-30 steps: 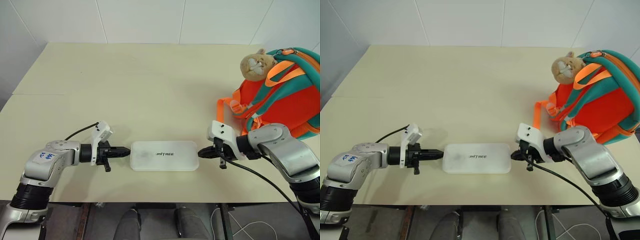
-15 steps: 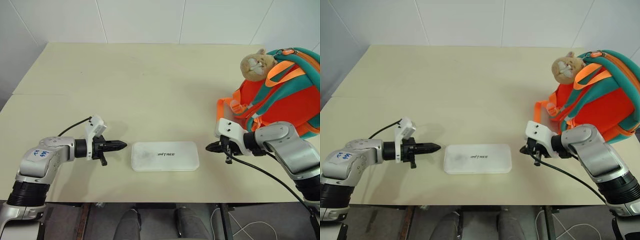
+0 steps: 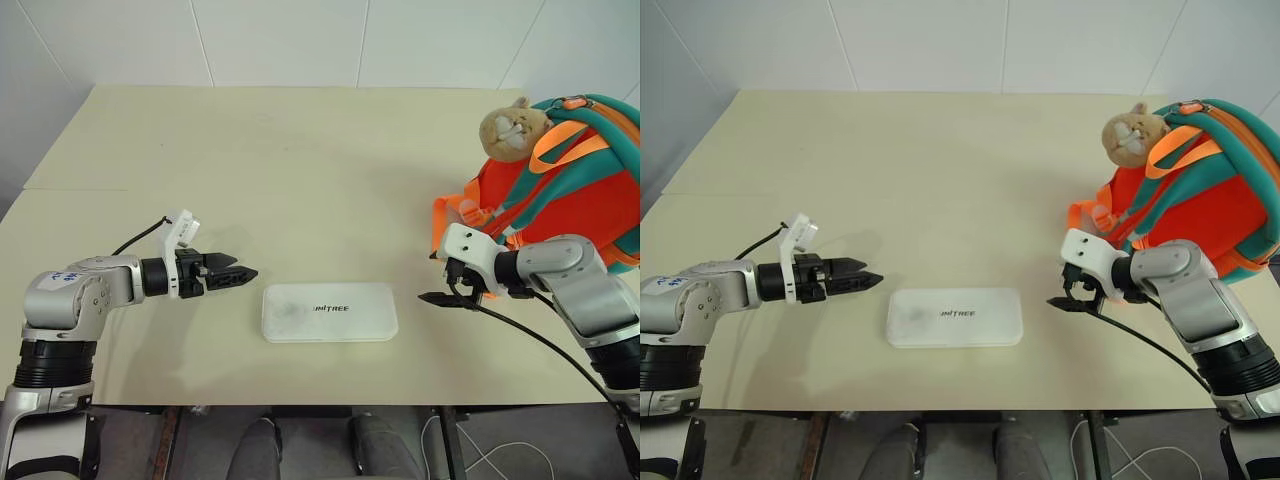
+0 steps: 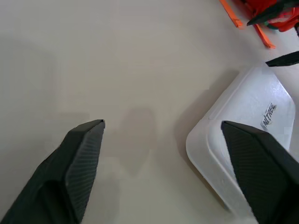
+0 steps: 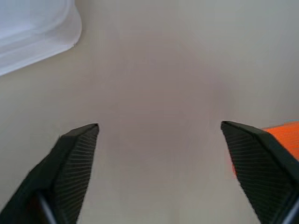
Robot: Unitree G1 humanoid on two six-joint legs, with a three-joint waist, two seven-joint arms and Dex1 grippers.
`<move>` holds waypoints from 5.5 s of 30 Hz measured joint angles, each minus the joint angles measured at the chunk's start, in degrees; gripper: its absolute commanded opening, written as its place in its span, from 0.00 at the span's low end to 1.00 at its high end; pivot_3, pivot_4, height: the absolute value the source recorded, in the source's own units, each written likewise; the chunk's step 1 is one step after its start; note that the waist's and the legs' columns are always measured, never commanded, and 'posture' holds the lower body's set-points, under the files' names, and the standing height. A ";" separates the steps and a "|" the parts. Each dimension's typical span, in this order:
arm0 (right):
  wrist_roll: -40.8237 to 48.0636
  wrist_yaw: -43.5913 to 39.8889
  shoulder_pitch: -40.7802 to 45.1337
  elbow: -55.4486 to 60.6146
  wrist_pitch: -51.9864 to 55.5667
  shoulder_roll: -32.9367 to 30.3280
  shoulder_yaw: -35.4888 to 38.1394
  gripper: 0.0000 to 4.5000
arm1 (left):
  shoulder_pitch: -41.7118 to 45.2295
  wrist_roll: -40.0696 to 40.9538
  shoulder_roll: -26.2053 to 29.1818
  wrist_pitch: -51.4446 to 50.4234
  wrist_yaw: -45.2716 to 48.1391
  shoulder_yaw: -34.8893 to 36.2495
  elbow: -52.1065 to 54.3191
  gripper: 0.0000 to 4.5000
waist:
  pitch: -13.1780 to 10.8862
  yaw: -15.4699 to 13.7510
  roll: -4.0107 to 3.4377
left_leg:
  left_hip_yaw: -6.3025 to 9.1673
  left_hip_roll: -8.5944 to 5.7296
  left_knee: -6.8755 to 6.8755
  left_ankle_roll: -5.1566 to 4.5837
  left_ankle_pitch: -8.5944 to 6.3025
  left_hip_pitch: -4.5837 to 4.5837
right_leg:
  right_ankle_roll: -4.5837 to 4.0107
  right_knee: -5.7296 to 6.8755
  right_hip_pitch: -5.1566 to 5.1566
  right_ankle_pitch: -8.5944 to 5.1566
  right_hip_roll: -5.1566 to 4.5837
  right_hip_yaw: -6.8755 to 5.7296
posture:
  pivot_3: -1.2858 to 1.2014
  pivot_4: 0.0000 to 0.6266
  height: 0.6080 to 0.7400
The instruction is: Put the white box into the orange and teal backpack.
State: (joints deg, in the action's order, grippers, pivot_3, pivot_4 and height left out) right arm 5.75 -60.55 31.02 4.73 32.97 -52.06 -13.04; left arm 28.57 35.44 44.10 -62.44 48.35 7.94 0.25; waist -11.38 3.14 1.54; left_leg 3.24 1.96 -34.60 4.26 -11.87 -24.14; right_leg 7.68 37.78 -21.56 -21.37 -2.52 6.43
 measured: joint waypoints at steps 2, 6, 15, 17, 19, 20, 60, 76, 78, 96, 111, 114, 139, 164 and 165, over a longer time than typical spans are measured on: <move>0.07 0.38 -0.21 0.48 0.07 0.25 0.02 1.00 | -0.21 0.87 0.84 -1.60 0.26 0.29 1.04 0.99 | 0.00 -0.05 0.01 | 0.00 0.00 -0.01 0.00 0.00 -0.01 | 0.00 -0.01 0.00 0.00 -0.01 0.00 | 0.52 0.24 1.00; 0.14 1.47 -0.26 0.57 0.17 0.96 0.19 1.00 | -0.17 4.45 1.58 -8.29 0.50 1.69 1.42 0.99 | -0.01 -0.08 0.01 | 0.01 -0.01 -0.01 0.00 0.00 -0.01 | 0.00 0.00 0.00 0.00 -0.01 0.00 | 0.52 0.24 1.00; 0.29 2.78 -0.84 0.79 0.87 2.20 0.25 1.00 | -0.17 15.24 1.32 -28.65 -1.91 3.18 1.30 0.99 | -0.01 0.05 0.01 | 0.04 -0.01 -0.02 0.00 0.00 0.00 | 0.00 0.04 0.00 0.00 0.00 -0.01 | 0.52 0.24 1.00; 0.28 2.86 -0.84 0.83 0.88 2.37 0.26 1.00 | -1.22 17.35 2.41 -29.59 -3.56 1.42 0.74 0.99 | -0.01 0.06 0.01 | 0.05 -0.01 -0.03 0.01 0.00 0.01 | 0.00 0.05 0.00 0.00 -0.01 -0.01 | 0.52 0.24 1.00; 0.30 2.92 -0.84 0.85 0.90 2.53 0.26 1.00 | -1.65 19.34 2.95 -29.84 -5.13 0.15 -0.91 0.99 | -0.01 -0.02 0.01 | 0.07 -0.01 -0.05 0.01 0.01 0.01 | 0.00 0.06 0.00 0.00 -0.01 -0.02 | 0.52 0.24 1.00; 0.29 3.02 -0.83 0.85 0.92 2.74 0.26 1.00 | -1.63 20.60 2.96 -29.85 -6.05 -0.06 -1.65 0.99 | -0.01 -0.07 0.01 | 0.07 -0.02 -0.07 0.01 0.01 0.00 | 0.00 0.06 0.01 0.00 -0.01 -0.02 | 0.52 0.24 1.00; -0.04 4.60 -0.02 1.97 2.69 8.35 -0.06 1.00 | 2.59 23.52 -16.65 -29.38 -21.37 7.92 -11.94 0.40 | 0.00 -1.45 0.01 | 0.22 -0.21 -0.39 0.02 0.02 0.02 | 0.30 0.00 0.29 0.19 -0.10 -0.07 | 0.52 0.24 1.00; 6.49 7.44 -2.05 6.13 9.33 7.90 12.01 1.00 | 2.64 23.41 -8.53 -22.42 -9.02 -1.61 -7.93 0.29 | 0.01 -1.29 0.04 | 0.21 -0.18 -0.26 0.02 0.01 0.03 | 0.26 -0.14 0.30 0.20 -0.08 -0.07 | 0.52 0.24 1.00; 10.24 7.44 -4.42 9.49 13.74 7.21 16.94 1.00 | 3.06 23.35 -7.80 -22.09 -8.19 -2.20 -8.36 0.29 | 0.00 -1.39 0.05 | 0.23 -0.17 -0.22 0.02 0.01 0.02 | 0.25 -0.17 0.30 0.19 -0.07 -0.08 | 0.52 0.24 1.00; 18.17 13.73 -18.29 13.44 21.19 -1.52 41.23 1.00 | 11.94 18.76 -13.94 -19.26 -10.70 4.61 -21.54 0.29 | -0.03 -1.47 0.11 | 0.09 -0.19 0.02 -0.02 0.03 -0.07 | 0.24 -0.39 0.16 0.26 -0.10 -0.02 | 0.52 0.24 1.00; 15.18 32.87 2.25 -3.22 12.95 12.88 37.71 0.86 | 13.81 18.83 -17.89 -21.73 -16.50 14.11 -20.99 0.28 | -0.05 -1.37 0.10 | 0.04 -0.17 0.22 0.05 0.08 -0.05 | 0.25 -0.36 0.05 0.26 -0.10 0.03 | 0.52 0.24 1.00; 15.16 35.03 4.83 -5.31 12.08 14.66 37.66 0.64 | 13.83 19.18 -18.62 -22.65 -18.13 16.40 -20.41 0.28 | -0.05 -1.41 0.10 | 0.03 -0.16 0.24 0.05 0.08 -0.06 | 0.25 -0.38 0.05 0.26 -0.11 0.03 | 0.52 0.24 1.00; 30.93 26.46 16.01 5.04 18.99 19.15 25.47 0.00 | 23.68 12.23 -4.16 -6.48 -15.82 21.39 -31.14 0.28 | -0.11 0.01 0.03 | 0.00 -0.11 0.65 0.26 0.20 -0.25 | 0.14 -0.36 -0.37 0.14 -0.10 -0.01 | 0.52 0.24 1.00; 46.64 -0.61 5.78 24.28 15.31 4.90 19.96 0.00 | 26.67 5.00 3.94 3.35 1.42 14.20 -36.74 0.28 | -0.12 0.02 0.05 | 0.02 -0.08 0.26 0.18 0.26 -0.97 | 0.10 0.14 -1.08 0.12 -0.04 -0.07 | 0.52 0.24 1.00; 45.31 -1.83 5.11 24.29 13.61 4.39 19.59 0.00 | 26.24 4.89 4.22 3.93 2.30 14.12 -36.42 0.28 | -0.12 0.02 0.05 | 0.02 -0.08 0.24 0.18 0.26 -0.96 | 0.10 0.16 -1.07 0.12 -0.04 -0.07 | 0.52 0.24 1.00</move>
State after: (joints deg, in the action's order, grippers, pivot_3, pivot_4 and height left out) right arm 51.06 -62.38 36.13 29.03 46.58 -47.68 6.55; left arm 54.81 40.33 48.32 -58.51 50.66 22.06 -36.18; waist -11.50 3.16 1.59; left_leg 3.26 1.87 -34.36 4.44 -11.61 -25.10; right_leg 7.78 37.95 -22.63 -21.25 -2.56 6.36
